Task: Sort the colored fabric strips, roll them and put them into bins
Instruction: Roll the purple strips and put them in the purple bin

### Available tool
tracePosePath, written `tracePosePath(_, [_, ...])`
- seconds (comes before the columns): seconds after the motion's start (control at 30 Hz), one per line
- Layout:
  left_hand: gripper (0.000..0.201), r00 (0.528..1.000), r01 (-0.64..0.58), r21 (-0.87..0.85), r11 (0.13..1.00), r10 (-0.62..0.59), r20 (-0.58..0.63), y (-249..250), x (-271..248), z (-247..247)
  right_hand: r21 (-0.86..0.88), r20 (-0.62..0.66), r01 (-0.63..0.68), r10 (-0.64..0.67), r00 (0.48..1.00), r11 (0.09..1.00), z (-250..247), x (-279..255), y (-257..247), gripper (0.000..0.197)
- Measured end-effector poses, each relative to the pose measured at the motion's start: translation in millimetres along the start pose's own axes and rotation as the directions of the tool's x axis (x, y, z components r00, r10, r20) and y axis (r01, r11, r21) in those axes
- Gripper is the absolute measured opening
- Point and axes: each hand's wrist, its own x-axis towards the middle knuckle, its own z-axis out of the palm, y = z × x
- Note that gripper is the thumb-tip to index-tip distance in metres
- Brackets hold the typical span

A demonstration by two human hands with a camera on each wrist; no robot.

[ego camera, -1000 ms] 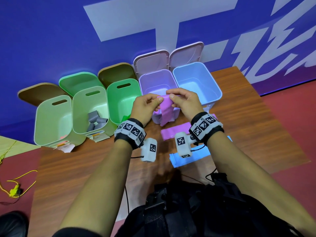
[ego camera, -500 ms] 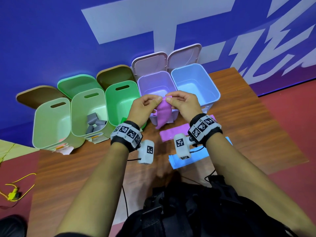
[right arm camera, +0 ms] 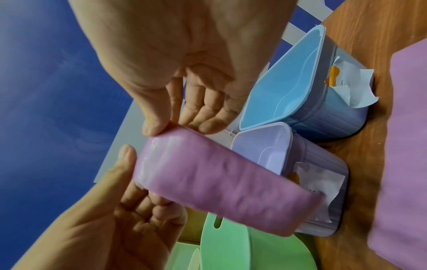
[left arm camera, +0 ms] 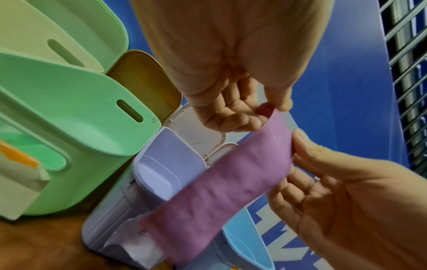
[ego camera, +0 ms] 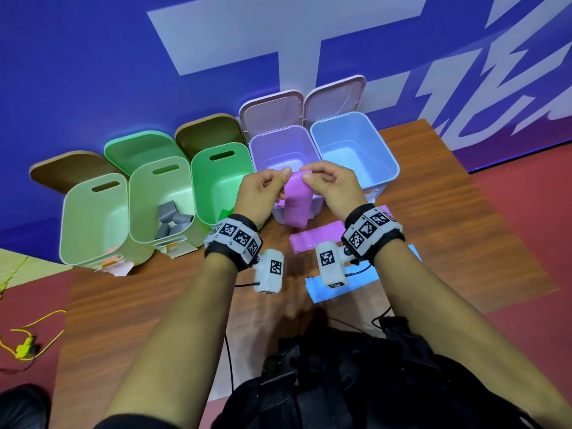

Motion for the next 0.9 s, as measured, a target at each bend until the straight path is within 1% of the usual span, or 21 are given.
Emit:
tracePosePath(0.07, [0.030,1.000,0.015,-0.030,0.999,-0.014,0.008,1.8,-1.3,0.0,-0.025,-0.015,-0.003,0.002,1.000,1.000,1.3,0.9,0.7,0.009])
tracePosePath(0.1, [0.023,1.000,0.021,-0.067,0.998,-0.020,0.014,2.1,-1.6,0.7,-0.030,-0.024,-0.005,0.004,1.000,1.000,1.8,1.6,1.3,0.008])
tracePosePath(0.17, [0.003,0.999,0.036,-0.151,0.988,-0.030,0.046,3.2,-3.0,1.6,-0.028,-0.045,-0.008,0.006,0.999,1.000,2.4,2.2,2.3,0.006])
tracePosePath(0.23, [0.015,0.998,0.029,-0.176,0.984,-0.020,0.053,1.4,-3.5,1.1,-0.022,-0.062,-0.017,0.015,0.998,1.000,2.6,1.4,1.8,0.007])
tracePosePath(0.27, [0.016,0.999,0.025,-0.167,0.986,-0.017,0.050,0.5,-3.5,0.5,-0.020,-0.068,-0.023,0.022,0.997,1.000,2.7,0.9,1.3,0.010])
tracePosePath(0.33, [0.012,0.999,0.010,-0.147,0.989,-0.003,0.051,0.5,-3.9,-0.7,-0.030,-0.074,-0.029,0.027,0.997,0.999,2.7,-0.5,0.4,0.021])
tracePosePath(0.37, [0.009,0.999,0.010,-0.144,0.989,-0.003,0.050,-0.6,-3.2,-0.8,-0.028,-0.076,-0.031,0.029,0.997,0.999,2.7,-1.1,-0.1,0.022])
tracePosePath(0.43, [0.005,0.999,0.013,-0.137,0.991,-0.008,0.033,-0.6,-2.7,-0.6,0.009,-0.063,-0.036,0.036,0.997,0.999,2.7,-2.8,0.1,0.015])
tracePosePath(0.47, [0.003,1.000,0.011,-0.128,0.992,-0.009,0.018,-0.5,-2.2,-0.4,0.031,-0.045,-0.034,0.036,0.998,0.999,2.3,-3.6,0.8,0.016])
tracePosePath(0.53, [0.001,1.000,0.005,-0.111,0.994,-0.005,0.001,1.0,-1.2,-0.3,0.053,0.004,-0.032,0.031,0.999,0.998,1.1,-5.0,1.9,0.024])
tracePosePath(0.63, [0.008,1.000,0.001,-0.085,0.996,0.000,0.011,-0.7,0.3,-1.6,0.035,0.028,-0.024,0.023,0.999,0.999,-0.2,-4.9,1.1,0.026])
tracePosePath(0.77, [0.027,0.999,0.019,-0.033,0.999,-0.018,0.031,-0.4,-1.9,-2.2,0.028,-0.006,-0.024,0.024,1.000,0.999,0.2,-2.4,2.1,0.022])
tracePosePath(0.83, [0.025,1.000,0.021,-0.038,0.999,-0.020,0.021,-0.6,-2.2,-2.1,0.022,-0.031,-0.035,0.036,0.999,0.999,0.9,-1.1,3.5,0.020])
tracePosePath(0.9, [0.014,0.999,0.029,-0.094,0.995,-0.027,0.024,-0.9,-2.0,-1.0,0.022,-0.049,-0.052,0.053,0.997,0.998,1.7,0.3,5.2,0.020])
